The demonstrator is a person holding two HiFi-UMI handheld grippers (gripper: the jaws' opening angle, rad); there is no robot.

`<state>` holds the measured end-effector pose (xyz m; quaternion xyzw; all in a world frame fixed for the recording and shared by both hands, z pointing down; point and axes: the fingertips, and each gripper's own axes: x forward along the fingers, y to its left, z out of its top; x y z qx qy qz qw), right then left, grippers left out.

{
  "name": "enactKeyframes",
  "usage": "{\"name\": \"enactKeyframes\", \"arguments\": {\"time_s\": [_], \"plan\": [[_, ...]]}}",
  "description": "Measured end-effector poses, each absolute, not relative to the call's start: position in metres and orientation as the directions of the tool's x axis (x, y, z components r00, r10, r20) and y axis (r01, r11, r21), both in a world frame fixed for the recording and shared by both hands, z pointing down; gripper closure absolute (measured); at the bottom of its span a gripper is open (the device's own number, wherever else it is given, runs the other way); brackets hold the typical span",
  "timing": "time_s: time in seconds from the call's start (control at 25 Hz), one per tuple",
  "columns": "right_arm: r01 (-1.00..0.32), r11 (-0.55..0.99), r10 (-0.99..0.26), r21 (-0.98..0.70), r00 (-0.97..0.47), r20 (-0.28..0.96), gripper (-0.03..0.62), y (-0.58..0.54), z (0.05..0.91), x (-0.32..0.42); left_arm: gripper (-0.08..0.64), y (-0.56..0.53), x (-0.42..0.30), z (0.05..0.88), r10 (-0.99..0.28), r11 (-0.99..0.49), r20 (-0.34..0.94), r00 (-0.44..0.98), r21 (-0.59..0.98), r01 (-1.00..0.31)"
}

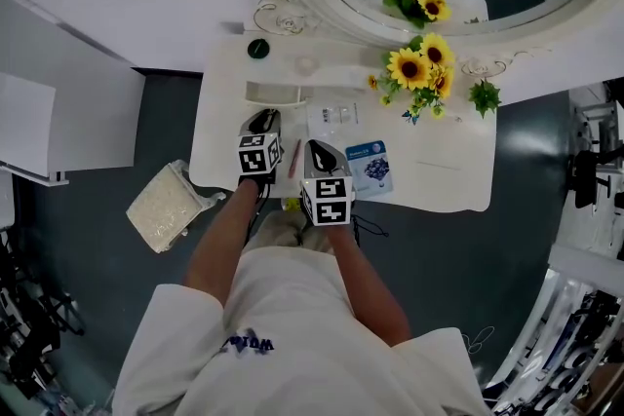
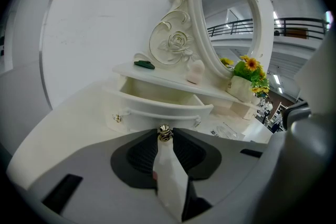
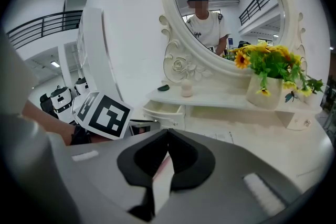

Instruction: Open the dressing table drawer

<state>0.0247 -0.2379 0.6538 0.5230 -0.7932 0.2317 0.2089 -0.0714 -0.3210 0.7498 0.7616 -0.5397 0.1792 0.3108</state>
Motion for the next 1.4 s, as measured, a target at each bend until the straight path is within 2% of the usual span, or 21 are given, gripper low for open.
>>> {"name": "enactKeyframes", "arguments": {"time_s": [1.4], "plan": [[-0.941,0.306,-0.748,-0.146,-0.332,0.575,0.581,-0.241,0.654,0.030,0.465,-0.308,-0.074,0.750,-0.692,-0.264,0.617,0.375,0.267,-0.927]]}}
